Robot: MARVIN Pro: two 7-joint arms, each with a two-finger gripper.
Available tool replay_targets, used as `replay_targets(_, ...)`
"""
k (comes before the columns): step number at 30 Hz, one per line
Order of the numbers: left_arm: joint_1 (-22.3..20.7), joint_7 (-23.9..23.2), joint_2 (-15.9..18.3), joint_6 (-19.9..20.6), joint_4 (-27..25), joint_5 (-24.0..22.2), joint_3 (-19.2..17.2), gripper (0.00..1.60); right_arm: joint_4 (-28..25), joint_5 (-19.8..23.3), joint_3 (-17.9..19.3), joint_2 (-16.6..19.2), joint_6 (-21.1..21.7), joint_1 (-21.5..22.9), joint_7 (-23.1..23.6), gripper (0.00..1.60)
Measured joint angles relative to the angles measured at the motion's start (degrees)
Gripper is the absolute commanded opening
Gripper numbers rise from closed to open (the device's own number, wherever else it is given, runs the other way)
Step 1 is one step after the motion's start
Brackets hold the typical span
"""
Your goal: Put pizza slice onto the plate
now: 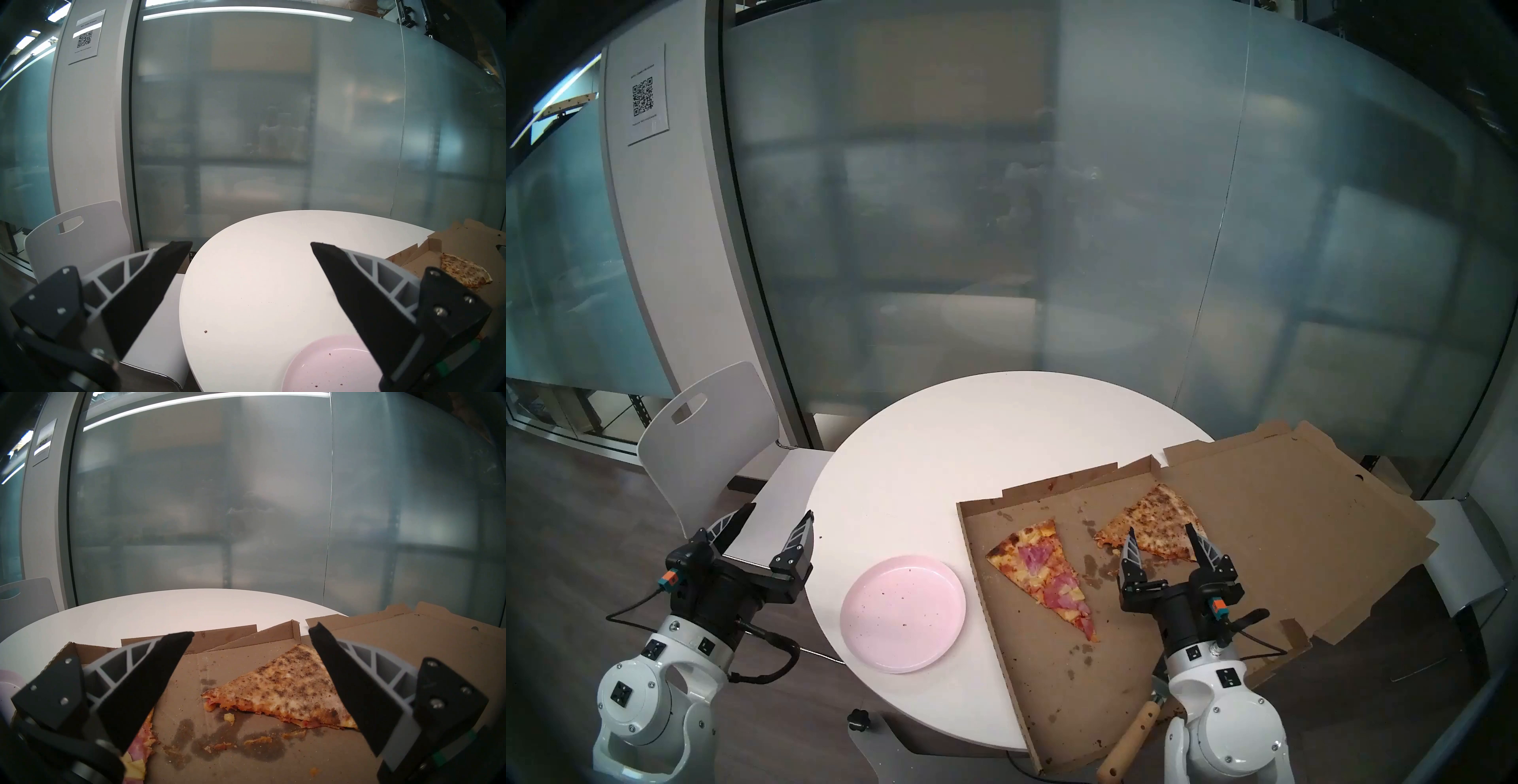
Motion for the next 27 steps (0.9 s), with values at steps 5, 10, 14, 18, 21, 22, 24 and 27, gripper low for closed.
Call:
replay_targets(5,0.0,0.0,0.0,0.0,0.0,0.0,0.0,1.6,0.0,0.0,0.0,0.0,0.0,0.0,0.0,1.6)
replay_targets(10,0.0,0.0,0.0,0.0,0.0,0.0,0.0,1.6,0.0,0.0,0.0,0.0,0.0,0.0,0.0,1.6)
replay_targets(14,0.0,0.0,0.0,0.0,0.0,0.0,0.0,1.6,0.0,0.0,0.0,0.0,0.0,0.0,0.0,1.6)
replay_targets(18,0.0,0.0,0.0,0.0,0.0,0.0,0.0,1.6,-0.5,-0.1,0.0,-0.1,0.1,-0.6,-0.2,1.6)
replay_targets(21,0.0,0.0,0.0,0.0,0.0,0.0,0.0,1.6,-2.7,-0.7,-0.4,-0.6,0.1,-2.4,-0.5,1.6)
replay_targets(22,0.0,0.0,0.0,0.0,0.1,0.0,0.0,1.6,-3.7,-0.8,-0.6,-0.9,-0.1,-3.4,-0.6,1.6)
replay_targets(24,0.0,0.0,0.0,0.0,0.1,0.0,0.0,1.6,-5.1,-0.9,-0.9,-1.3,-0.4,-4.8,-0.6,1.6)
replay_targets(27,0.0,0.0,0.0,0.0,0.1,0.0,0.0,1.6,-7.1,-1.2,-1.1,-2.2,-0.8,-6.8,-0.2,1.6)
